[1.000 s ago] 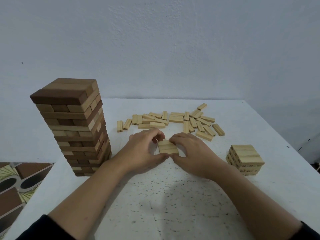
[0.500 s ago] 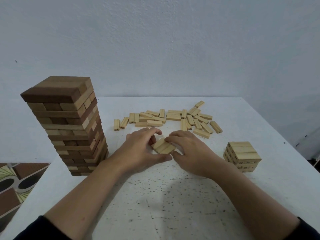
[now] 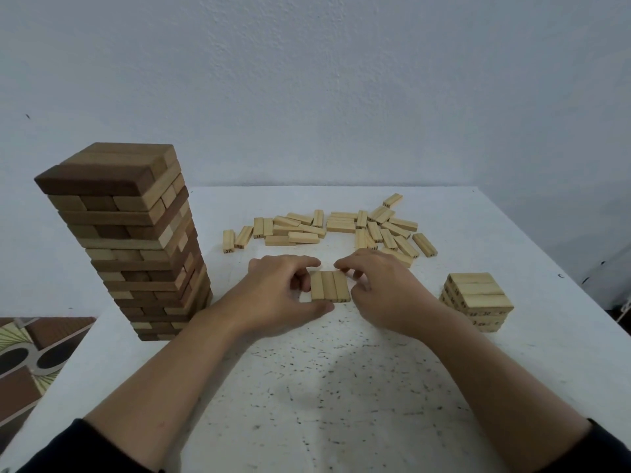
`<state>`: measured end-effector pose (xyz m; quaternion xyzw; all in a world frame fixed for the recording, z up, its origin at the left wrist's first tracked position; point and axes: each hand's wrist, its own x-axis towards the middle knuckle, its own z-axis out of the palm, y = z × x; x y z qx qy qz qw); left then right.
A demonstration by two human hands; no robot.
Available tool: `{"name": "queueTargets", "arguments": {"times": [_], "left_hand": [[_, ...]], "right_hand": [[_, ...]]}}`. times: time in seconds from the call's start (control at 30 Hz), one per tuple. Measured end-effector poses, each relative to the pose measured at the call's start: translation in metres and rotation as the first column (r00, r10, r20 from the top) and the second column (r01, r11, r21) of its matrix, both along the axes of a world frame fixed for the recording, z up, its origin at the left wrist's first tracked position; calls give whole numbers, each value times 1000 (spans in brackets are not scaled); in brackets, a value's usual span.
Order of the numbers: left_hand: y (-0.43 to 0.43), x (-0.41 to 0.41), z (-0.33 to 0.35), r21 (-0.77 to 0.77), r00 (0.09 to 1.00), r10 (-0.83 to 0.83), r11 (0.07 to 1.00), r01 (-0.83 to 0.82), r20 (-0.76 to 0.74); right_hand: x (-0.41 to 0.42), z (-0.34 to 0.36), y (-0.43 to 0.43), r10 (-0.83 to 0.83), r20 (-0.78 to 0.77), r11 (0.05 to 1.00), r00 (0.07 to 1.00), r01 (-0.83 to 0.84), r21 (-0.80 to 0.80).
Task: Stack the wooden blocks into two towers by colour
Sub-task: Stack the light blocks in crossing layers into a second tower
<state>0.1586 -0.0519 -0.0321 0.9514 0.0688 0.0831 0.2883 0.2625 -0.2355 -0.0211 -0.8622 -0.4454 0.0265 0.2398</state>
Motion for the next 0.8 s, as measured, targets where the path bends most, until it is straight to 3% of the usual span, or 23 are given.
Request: {"name": "queueTargets", "arguments": {"times": [0.2,0.8], "left_hand": [[0,-1,0,-8,1000,-20,1000,20,1],[-2,-2,5,50,997,-57,997,59,-51]], "right_hand": [[-5,11,-5,92,-53,983,994,-99,-157],[3,11,-7,133,-87,978,987,-145,-150]]}}
